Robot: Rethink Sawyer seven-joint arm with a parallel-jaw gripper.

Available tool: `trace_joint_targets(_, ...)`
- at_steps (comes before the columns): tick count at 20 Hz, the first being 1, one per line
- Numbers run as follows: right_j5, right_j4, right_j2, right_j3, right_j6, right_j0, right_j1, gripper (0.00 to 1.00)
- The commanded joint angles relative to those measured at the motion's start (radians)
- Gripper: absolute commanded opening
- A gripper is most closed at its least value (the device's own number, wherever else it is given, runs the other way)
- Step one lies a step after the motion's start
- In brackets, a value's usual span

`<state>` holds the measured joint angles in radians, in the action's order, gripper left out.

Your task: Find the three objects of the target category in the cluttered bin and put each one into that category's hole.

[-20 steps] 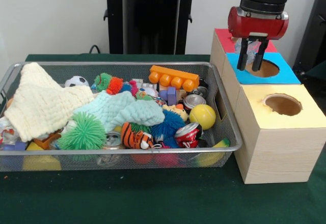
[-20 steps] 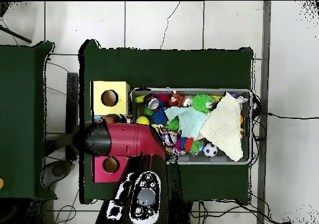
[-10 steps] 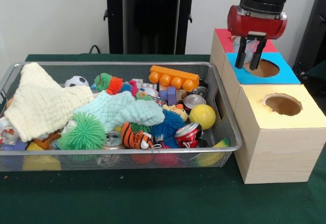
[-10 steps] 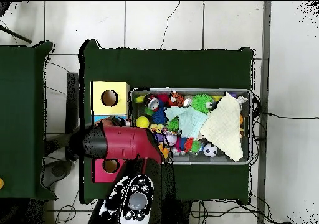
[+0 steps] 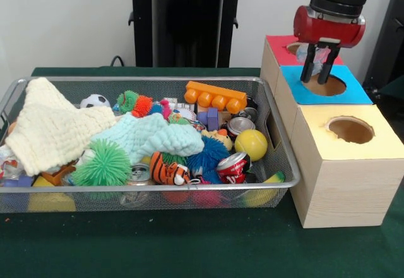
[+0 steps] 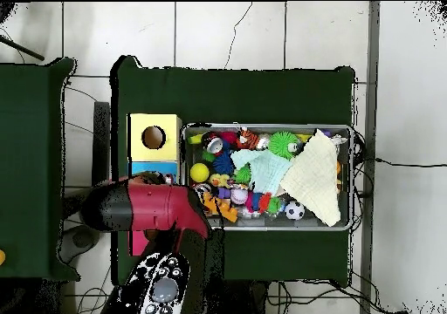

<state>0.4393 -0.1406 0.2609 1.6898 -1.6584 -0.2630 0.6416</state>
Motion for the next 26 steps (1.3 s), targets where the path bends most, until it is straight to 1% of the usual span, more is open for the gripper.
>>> trace_joint_targets(1,0.067,-0.061,0.039,-0.038,-0.312,-0.022,-0.049,0.00)
trace_joint_targets(4,0.049,-0.078,0.040,-0.035,-0.307,-0.023,-0.058,0.00)
trace_joint_targets(11,0.044,-0.105,0.060,-0.052,-0.304,-0.047,-0.084,0.00)
trace_joint_targets(17,-0.008,-0.134,0.047,-0.052,-0.297,-0.054,-0.112,0.00)
trace_joint_targets(21,0.007,-0.139,0.069,-0.075,-0.300,-0.076,-0.130,0.00)
trace_joint_targets(26,0.052,-0.157,0.106,-0.132,-0.321,-0.115,-0.167,0.00)
